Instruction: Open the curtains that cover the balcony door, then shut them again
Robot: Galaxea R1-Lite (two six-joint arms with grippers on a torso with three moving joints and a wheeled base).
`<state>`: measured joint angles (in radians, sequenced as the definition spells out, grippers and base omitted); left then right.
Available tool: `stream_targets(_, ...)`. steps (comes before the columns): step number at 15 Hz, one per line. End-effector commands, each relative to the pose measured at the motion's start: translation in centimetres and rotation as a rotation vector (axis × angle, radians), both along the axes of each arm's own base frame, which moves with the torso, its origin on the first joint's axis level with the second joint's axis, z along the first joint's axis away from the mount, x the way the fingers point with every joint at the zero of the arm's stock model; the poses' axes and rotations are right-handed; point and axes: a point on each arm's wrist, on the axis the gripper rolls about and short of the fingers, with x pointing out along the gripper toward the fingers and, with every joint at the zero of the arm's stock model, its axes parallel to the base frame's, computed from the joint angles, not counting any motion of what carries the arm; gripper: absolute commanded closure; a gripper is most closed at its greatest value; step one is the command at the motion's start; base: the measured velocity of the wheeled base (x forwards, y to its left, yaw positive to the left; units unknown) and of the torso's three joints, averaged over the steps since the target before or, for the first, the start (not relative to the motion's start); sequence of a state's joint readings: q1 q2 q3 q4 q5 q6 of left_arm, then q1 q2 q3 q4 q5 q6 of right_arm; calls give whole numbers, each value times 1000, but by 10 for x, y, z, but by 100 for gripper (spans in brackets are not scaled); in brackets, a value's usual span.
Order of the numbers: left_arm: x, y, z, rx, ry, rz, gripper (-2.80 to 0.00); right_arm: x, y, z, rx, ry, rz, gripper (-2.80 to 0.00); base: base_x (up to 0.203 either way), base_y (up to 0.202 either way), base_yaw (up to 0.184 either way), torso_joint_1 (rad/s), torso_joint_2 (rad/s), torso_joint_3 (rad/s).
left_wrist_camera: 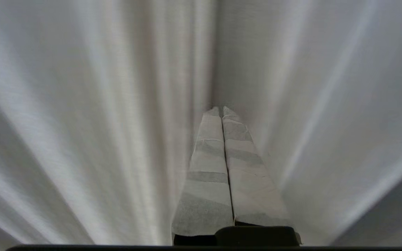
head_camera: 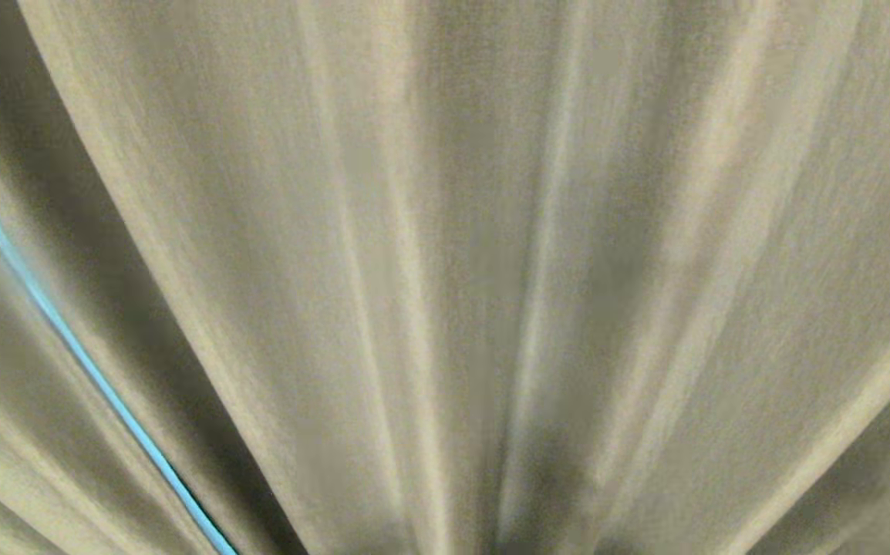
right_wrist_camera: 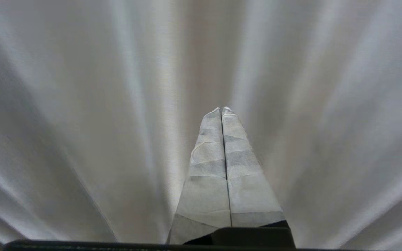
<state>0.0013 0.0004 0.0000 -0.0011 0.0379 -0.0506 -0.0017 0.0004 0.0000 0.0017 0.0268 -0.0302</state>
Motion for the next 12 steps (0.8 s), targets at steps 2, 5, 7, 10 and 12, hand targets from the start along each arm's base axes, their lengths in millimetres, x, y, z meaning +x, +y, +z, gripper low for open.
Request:
stream_targets(2, 0, 0, 0, -1, -1, 2, 0, 0, 0, 0, 0, -1, 1, 0, 0, 190, -2, 2, -1, 1)
stream_targets(5, 0, 0, 0, -2, -1, 1, 0, 0, 0, 0, 0, -1, 1, 0, 0, 192, 0, 5, 3, 4)
stream_targets(7, 0, 0, 0, -2, -1, 1, 0, 0, 0, 0, 0, -1, 1, 0, 0, 193, 1, 6, 2, 4)
stream_targets(10, 0, 0, 0, -2, -1, 1, 0, 0, 0, 0, 0, -1, 1, 0, 0, 194, 0, 4, 4, 5)
stream_targets(12, 0, 0, 0, -2, -1, 2, 0, 0, 0, 0, 0, -1, 1, 0, 0, 194, 1, 2, -2, 2)
